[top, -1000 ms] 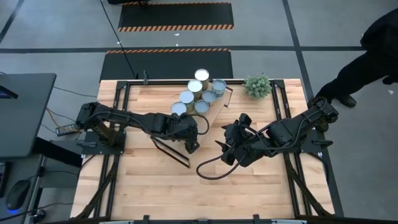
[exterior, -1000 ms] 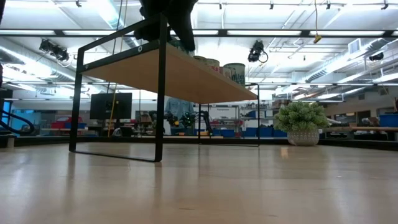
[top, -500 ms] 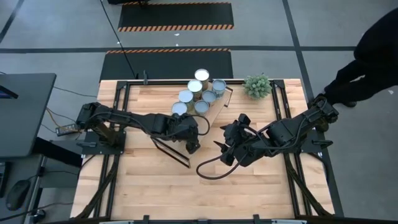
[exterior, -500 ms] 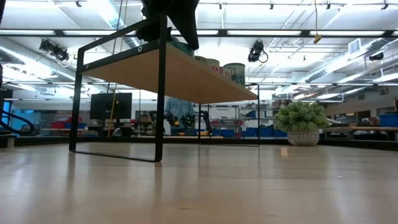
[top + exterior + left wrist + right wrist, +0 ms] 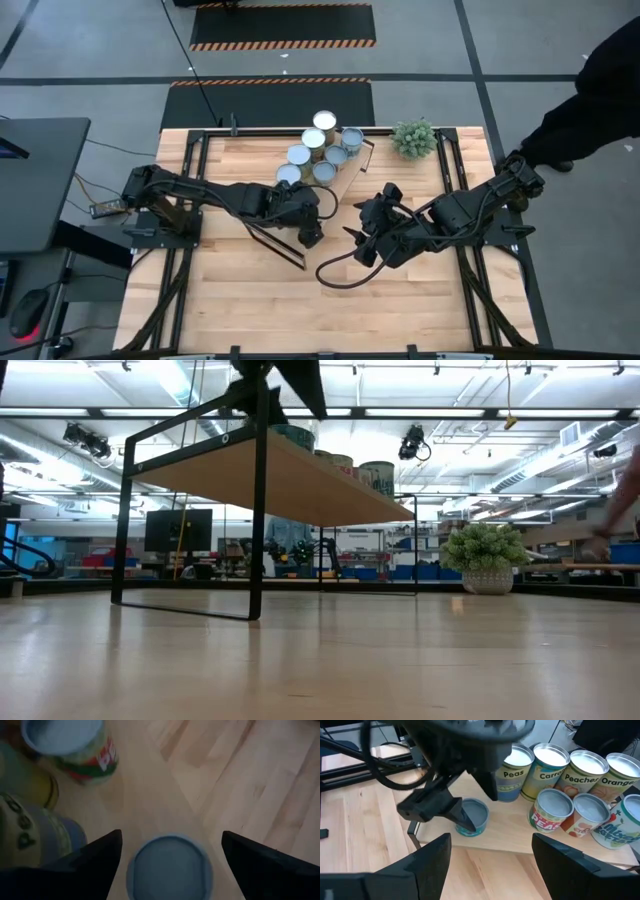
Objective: Pick and place cans onto a shelf
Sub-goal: Put the canned tuna on the shelf, then return to Home Position
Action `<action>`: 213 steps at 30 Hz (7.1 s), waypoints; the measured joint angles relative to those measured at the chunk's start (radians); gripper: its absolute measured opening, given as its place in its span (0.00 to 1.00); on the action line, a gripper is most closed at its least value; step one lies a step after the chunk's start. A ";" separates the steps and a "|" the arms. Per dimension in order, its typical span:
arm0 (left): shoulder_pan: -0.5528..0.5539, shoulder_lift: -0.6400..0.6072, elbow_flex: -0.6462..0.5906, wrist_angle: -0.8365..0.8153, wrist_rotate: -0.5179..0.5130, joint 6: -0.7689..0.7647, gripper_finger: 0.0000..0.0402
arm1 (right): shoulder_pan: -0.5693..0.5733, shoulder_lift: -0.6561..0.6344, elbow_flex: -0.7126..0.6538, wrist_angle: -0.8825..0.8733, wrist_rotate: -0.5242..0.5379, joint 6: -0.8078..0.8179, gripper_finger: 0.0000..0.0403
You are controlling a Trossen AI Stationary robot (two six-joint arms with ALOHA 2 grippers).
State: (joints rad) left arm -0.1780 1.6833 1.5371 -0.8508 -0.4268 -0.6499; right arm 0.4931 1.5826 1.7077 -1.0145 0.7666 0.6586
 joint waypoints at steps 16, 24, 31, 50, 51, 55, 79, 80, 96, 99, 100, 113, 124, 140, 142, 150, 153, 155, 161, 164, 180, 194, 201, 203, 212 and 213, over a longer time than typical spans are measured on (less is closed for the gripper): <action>-0.128 -0.034 0.250 -0.232 -0.086 0.328 0.87 | 0.000 0.002 -0.051 0.037 0.002 -0.008 0.70; -0.156 -0.102 0.249 -0.385 -0.122 0.406 0.83 | -0.046 0.004 -0.237 0.416 -0.002 -0.181 0.70; -0.145 -0.150 0.250 -0.446 -0.169 0.422 0.77 | -0.083 0.003 -0.397 0.805 -0.065 -0.494 0.70; -0.143 -0.188 0.249 -0.461 -0.201 0.437 0.73 | -0.170 0.067 -0.529 1.047 -0.147 -0.685 0.70; -0.140 -0.188 0.249 -0.457 -0.201 0.437 0.73 | -0.170 0.082 -0.523 1.063 -0.146 -0.687 0.70; -0.137 -0.188 0.252 -0.458 -0.203 0.438 0.73 | -0.174 0.105 -0.514 1.078 -0.128 -0.728 0.70; -0.140 -0.187 0.252 -0.453 -0.178 0.426 0.73 | -0.257 0.121 -0.514 0.991 -0.023 -0.906 0.69; -0.140 -0.187 0.252 -0.462 -0.173 0.424 0.73 | -0.257 0.117 -0.505 0.992 -0.023 -0.903 0.68; -0.139 -0.187 0.252 -0.509 -0.113 0.439 0.73 | -0.256 0.135 -0.366 1.000 -0.109 -0.894 0.64; -0.137 -0.187 0.252 -0.508 -0.119 0.459 0.73 | -0.259 0.152 -0.304 0.997 -0.116 -0.896 0.63; -0.137 -0.187 0.252 -0.507 -0.122 0.461 0.73 | -0.260 0.161 -0.286 0.989 -0.119 -0.897 0.63; -0.133 -0.224 0.252 -0.562 -0.118 0.385 0.73 | -0.260 0.294 -0.237 0.924 -0.128 -0.894 0.62; -0.134 -0.305 0.252 -0.556 -0.114 0.296 0.73 | -0.296 0.294 -0.236 0.764 -0.128 -0.838 0.62; -0.135 -0.338 0.252 -0.553 -0.098 0.268 0.73 | -0.327 0.284 -0.236 0.700 -0.078 -0.814 0.61; -0.135 -0.338 0.252 -0.553 -0.094 0.268 0.73 | -0.325 0.275 -0.236 0.703 -0.079 -0.814 0.61; -0.189 -0.379 0.222 -0.471 -0.092 0.326 0.73 | -0.291 0.142 -0.228 0.702 -0.123 -0.687 0.58; -0.226 -0.463 0.128 -0.366 -0.124 0.326 0.72 | -0.290 0.075 -0.272 0.702 -0.147 -0.643 0.56; -0.231 -0.517 0.056 -0.313 -0.127 0.312 0.71 | -0.288 0.036 -0.312 0.700 -0.149 -0.622 0.54; -0.231 -0.668 -0.109 -0.198 -0.131 0.240 0.65 | -0.270 -0.089 -0.419 0.723 -0.182 -0.559 0.48; -0.231 -0.735 -0.182 -0.141 -0.132 0.219 0.61 | -0.266 -0.142 -0.471 0.742 -0.188 -0.529 0.45; -0.227 -1.089 -0.518 0.094 -0.198 0.152 0.35 | -0.253 -0.429 -0.700 0.772 -0.194 -0.367 0.31; -0.193 -1.380 -0.730 0.167 -0.288 0.061 0.14 | -0.254 -0.718 -0.985 0.932 -0.258 -0.257 0.11; -0.193 -1.512 -0.856 0.293 -0.305 0.052 0.02 | -0.254 -0.880 -1.194 1.175 -0.271 -0.201 0.02; -0.193 -1.538 -0.879 0.308 -0.310 0.053 0.01 | -0.256 -0.918 -1.246 1.221 -0.271 -0.166 0.03; -0.193 -1.623 -0.953 0.298 -0.347 0.027 0.01 | -0.257 -1.058 -1.406 1.385 -0.240 -0.099 0.01; -0.193 -1.633 -0.964 0.300 -0.347 0.021 0.01 | -0.257 -1.070 -1.418 1.403 -0.236 -0.101 0.01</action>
State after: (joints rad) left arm -0.3714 0.0507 0.5730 -0.5511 -0.7743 -0.6292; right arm 0.2363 0.5129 0.2895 0.3882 0.5302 0.5579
